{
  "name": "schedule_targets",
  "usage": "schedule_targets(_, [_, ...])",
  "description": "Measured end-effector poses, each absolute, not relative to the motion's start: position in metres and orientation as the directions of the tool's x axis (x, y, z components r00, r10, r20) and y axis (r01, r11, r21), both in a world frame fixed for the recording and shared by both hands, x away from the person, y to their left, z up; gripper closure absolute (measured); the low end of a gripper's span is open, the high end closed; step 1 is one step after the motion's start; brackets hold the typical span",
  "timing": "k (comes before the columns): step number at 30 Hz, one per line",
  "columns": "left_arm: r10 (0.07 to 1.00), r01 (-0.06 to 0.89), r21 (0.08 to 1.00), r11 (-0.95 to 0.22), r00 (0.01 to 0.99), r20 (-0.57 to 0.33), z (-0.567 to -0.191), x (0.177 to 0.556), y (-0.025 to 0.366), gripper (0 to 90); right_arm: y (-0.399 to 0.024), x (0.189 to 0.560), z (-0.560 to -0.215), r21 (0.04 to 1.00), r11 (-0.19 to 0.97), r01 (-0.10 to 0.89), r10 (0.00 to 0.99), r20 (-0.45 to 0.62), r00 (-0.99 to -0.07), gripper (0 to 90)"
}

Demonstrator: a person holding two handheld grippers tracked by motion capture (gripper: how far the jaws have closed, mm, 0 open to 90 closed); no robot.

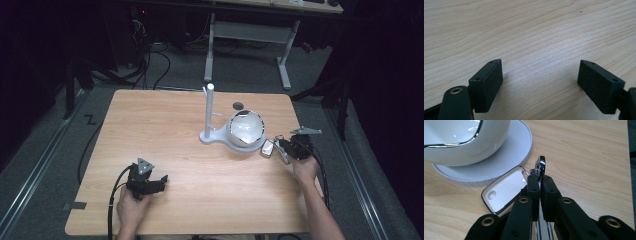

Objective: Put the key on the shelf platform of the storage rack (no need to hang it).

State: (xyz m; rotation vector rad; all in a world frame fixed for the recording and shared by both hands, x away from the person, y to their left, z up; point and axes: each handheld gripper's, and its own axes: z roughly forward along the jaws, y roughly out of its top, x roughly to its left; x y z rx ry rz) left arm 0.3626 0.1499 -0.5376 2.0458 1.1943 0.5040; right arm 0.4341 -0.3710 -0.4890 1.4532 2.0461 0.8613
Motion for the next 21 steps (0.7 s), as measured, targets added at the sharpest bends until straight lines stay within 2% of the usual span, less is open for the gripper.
schedule_targets(21, [0.867, 0.593, 0.736, -0.327, 0.499, -0.017, -0.538, 0.363, 0.15, 20.7, -0.375, 0.404, -0.453, 0.803, 0.221, 0.554, 0.937, -0.017, -0.35, 87.2])
